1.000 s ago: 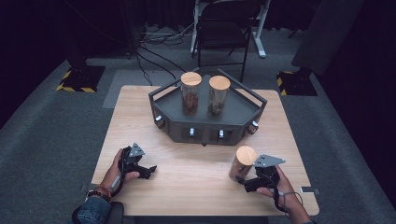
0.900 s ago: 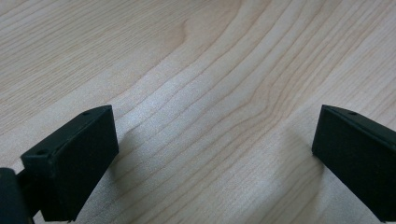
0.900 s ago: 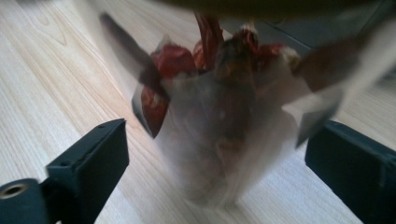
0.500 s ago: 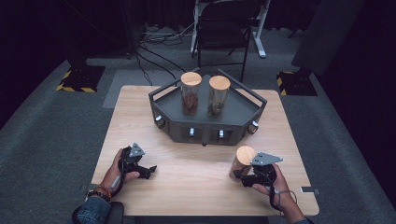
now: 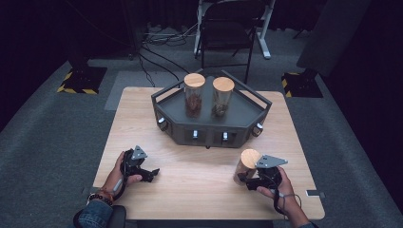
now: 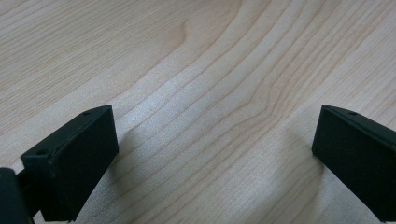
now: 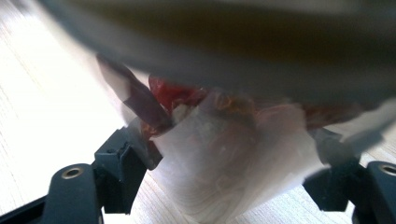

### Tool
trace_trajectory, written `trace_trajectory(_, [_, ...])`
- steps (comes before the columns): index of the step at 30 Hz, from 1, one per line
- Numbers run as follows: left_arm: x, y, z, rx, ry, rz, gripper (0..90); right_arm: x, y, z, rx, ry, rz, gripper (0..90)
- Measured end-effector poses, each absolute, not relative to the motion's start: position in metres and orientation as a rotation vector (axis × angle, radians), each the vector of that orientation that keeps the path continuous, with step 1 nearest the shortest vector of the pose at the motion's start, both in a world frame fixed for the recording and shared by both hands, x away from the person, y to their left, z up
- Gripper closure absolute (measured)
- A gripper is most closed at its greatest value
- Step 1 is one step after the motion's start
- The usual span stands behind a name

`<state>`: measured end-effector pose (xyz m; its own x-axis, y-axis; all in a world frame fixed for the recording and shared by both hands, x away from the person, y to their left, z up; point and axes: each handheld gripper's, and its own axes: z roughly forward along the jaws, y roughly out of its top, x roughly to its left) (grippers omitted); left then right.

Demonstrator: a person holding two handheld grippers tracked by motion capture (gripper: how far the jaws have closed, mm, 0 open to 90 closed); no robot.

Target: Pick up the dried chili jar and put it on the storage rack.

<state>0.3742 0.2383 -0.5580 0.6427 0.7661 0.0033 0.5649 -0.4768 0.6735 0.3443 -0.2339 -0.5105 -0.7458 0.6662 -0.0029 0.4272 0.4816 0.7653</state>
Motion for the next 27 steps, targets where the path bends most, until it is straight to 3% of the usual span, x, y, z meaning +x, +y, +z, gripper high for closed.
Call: trace_trajectory(27, [0.374, 0.238, -0.558, 2.214, 1.031, 0.405, 0.1, 0.347, -0.226, -0.436, 1.012, 2.356, 1.085, 26.1])
